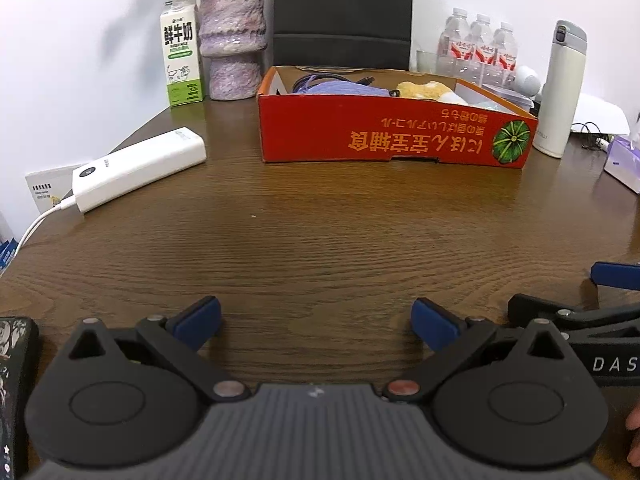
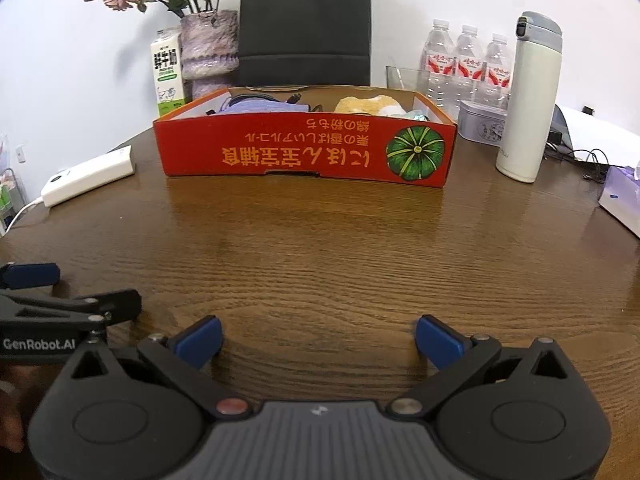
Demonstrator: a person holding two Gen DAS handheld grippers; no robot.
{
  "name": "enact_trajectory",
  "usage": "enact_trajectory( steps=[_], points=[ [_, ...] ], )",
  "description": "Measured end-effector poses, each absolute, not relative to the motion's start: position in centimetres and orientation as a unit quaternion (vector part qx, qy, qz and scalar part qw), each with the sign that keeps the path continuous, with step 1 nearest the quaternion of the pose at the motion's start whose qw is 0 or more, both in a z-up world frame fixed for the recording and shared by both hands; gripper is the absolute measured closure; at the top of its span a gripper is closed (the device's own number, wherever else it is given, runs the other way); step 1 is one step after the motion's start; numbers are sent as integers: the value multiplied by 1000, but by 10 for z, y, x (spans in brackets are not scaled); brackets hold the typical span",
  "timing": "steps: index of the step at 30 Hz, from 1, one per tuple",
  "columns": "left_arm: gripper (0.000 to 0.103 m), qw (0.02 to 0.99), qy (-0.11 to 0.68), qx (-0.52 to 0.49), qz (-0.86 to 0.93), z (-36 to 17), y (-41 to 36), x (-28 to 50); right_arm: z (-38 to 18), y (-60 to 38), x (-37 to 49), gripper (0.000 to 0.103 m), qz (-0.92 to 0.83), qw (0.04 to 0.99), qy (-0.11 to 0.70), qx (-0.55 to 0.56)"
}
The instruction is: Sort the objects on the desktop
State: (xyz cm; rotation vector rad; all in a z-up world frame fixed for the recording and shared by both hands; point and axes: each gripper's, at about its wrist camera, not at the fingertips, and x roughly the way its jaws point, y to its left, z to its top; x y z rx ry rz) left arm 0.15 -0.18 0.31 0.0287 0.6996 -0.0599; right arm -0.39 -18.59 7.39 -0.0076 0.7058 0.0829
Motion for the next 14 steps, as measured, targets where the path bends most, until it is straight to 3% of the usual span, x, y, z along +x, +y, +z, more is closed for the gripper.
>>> enact_trajectory(
  steps=[14],
  points=[
    [0,939,343,13,-25,3,-1,2,73,-185,-3,0,30,938,346,0]
  ],
)
